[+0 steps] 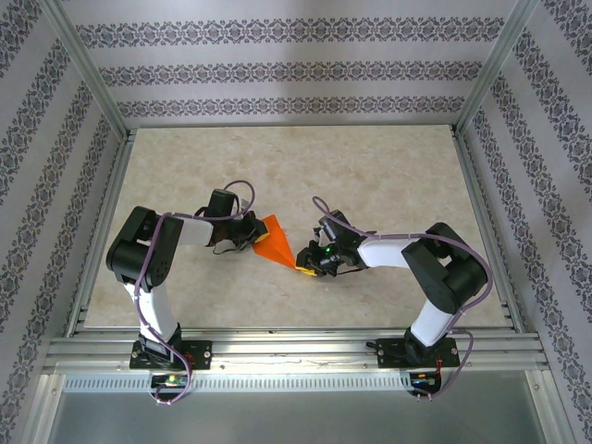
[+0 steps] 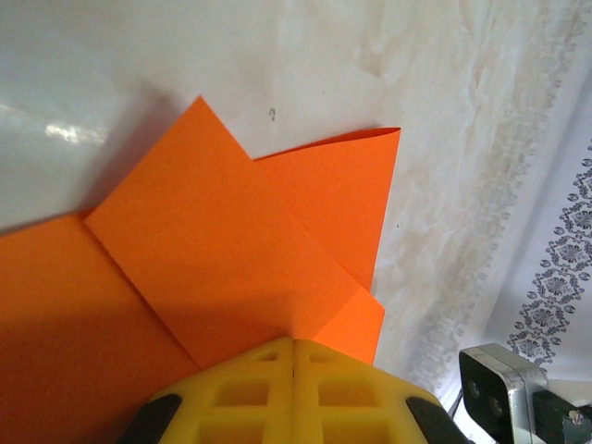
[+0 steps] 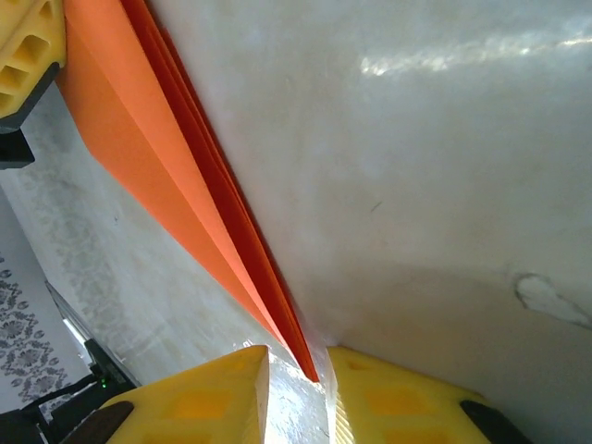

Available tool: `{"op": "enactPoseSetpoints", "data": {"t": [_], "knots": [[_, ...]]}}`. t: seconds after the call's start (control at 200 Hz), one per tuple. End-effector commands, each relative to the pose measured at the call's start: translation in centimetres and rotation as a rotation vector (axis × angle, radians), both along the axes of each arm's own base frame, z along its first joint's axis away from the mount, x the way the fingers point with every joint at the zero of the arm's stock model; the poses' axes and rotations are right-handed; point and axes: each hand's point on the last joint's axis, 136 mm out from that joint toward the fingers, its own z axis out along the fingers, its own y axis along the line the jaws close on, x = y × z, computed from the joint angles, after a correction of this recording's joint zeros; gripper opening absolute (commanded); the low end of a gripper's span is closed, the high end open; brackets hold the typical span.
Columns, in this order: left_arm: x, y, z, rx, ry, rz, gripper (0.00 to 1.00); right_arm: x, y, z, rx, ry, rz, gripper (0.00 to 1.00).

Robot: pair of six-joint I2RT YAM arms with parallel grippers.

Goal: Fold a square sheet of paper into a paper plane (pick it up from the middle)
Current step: Fourth fold the wing at the center of the table, then turn over the paper at the center of the table.

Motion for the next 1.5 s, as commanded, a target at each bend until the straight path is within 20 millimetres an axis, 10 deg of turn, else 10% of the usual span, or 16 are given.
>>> {"op": "enactPoseSetpoints", "data": {"t": [0.0,1.494], "knots": [[-2.2,2.2,-3.5,0.085,0.148,0.068,0.02,-0.1,-0.3,-1.0,-0.035,0.014,-0.029,0.24],[-1.7,2.0,-2.9,0.066,0.132,0.081,0.01,2.6,2.4,1.5,0.116,-0.112,-0.019,0.20]]}}
